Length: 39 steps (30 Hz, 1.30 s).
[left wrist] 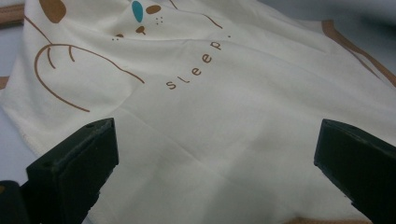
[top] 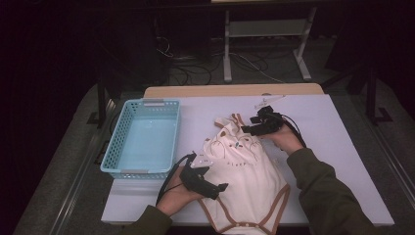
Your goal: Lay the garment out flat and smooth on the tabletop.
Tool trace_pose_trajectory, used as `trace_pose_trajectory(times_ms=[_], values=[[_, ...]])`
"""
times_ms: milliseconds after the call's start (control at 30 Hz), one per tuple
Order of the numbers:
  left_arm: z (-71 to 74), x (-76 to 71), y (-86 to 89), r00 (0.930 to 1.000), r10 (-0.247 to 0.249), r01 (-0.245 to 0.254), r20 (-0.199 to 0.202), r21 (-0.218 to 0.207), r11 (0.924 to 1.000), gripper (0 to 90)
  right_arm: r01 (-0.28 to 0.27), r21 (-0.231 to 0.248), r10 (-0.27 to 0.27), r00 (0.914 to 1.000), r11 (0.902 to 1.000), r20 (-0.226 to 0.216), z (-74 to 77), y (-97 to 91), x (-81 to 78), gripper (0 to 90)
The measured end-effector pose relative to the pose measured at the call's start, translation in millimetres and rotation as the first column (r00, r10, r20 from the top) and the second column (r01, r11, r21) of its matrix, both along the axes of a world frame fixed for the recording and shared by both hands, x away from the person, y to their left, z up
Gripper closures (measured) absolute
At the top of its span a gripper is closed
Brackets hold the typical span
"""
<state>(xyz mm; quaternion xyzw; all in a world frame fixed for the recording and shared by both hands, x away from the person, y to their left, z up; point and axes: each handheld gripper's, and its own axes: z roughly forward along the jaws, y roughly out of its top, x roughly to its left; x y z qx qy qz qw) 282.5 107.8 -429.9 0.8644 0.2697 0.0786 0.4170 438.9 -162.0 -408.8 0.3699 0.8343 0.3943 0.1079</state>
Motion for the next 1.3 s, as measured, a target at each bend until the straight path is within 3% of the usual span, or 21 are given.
trace_pose_trajectory(times_ms=[133, 400, 500, 600, 900, 1300], values=[[0.8, 0.3, 0.3, 1.0000, -0.004, 0.004, 0.000, 0.005, 1.0000, 0.0, 0.073, 0.011, -0.073, 0.9973, 0.9973, -0.008, -3.2, 0.5, 16.0, 41.8], [0.0, -0.9, -1.8, 1.0000, -0.002, 0.002, -0.001, -0.006, 1.0000, 0.0, 0.140, 0.010, -0.140, 0.9901, 0.9900, 0.005, -12.4, 4.5, 44.4, 49.8], [0.5, -1.1, -1.5, 1.0000, -0.002, 0.002, -0.001, -0.008, 1.0000, 0.0, 0.145, 0.002, -0.145, 0.9894, 0.9895, -0.008, -16.4, 8.7, 53.7, 54.7], [0.9, -0.3, -0.3, 0.9999, -0.012, 0.012, -0.002, 0.004, 0.9999, 0.0, 0.147, -0.006, -0.147, 0.9886, 0.9892, -0.032, -20.9, 14.3, 61.5, 55.6], [1.0, -0.5, -0.5, 1.0000, -0.004, 0.004, -0.007, -0.014, 0.9999, 0.0, 0.150, -0.013, -0.150, 0.9861, 0.9887, -0.071, -34.5, 24.2, 76.2, 57.9], [0.9, -0.7, -0.4, 1.0000, 0.003, -0.003, -0.007, -0.017, 0.9999, 0.0, 0.133, -0.067, -0.137, 0.9888, 0.9889, -0.060, -41.4, 34.2, 77.0, 67.6]])
